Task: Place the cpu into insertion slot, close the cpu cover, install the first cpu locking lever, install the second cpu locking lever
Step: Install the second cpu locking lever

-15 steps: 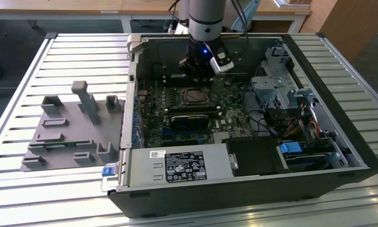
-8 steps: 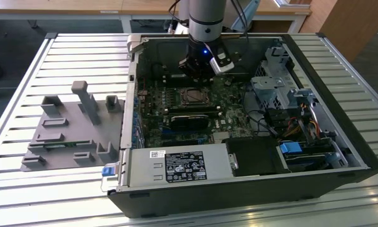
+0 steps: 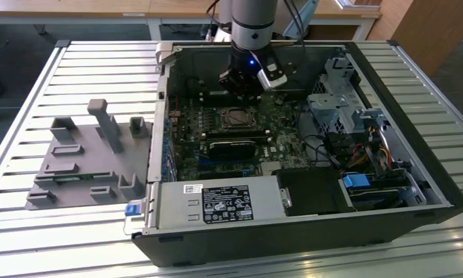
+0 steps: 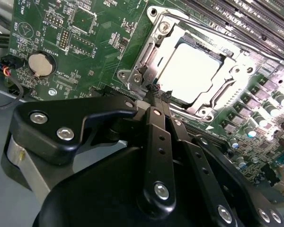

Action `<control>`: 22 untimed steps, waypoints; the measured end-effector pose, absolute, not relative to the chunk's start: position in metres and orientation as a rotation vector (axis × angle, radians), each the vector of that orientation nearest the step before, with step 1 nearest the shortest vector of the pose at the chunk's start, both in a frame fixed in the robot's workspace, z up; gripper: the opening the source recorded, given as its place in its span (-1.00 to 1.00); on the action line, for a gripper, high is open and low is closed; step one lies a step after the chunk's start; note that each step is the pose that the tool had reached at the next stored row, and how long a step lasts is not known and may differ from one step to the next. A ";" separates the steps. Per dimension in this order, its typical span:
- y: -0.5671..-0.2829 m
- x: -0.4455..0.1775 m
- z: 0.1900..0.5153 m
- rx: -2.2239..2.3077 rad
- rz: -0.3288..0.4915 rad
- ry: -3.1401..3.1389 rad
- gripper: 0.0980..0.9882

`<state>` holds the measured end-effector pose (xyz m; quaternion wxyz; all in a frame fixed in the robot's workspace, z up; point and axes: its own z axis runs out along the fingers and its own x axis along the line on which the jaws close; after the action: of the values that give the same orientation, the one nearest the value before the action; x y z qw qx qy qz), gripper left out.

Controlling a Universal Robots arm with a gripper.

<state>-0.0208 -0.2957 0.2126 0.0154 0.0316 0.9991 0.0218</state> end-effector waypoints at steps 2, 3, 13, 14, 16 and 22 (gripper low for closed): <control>-0.296 -0.021 0.215 0.098 0.068 3.109 -0.98; -0.296 -0.021 0.217 0.098 0.068 3.109 -0.98; -0.297 -0.021 0.229 0.098 0.068 3.109 -0.98; -0.297 -0.021 0.229 0.098 0.068 3.109 -0.98; -0.299 -0.021 0.229 0.098 0.068 3.109 -0.98; -0.307 -0.021 0.228 0.098 0.068 3.109 -0.98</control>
<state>-0.0208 -0.3073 0.2284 0.0153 0.0315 0.9991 0.0218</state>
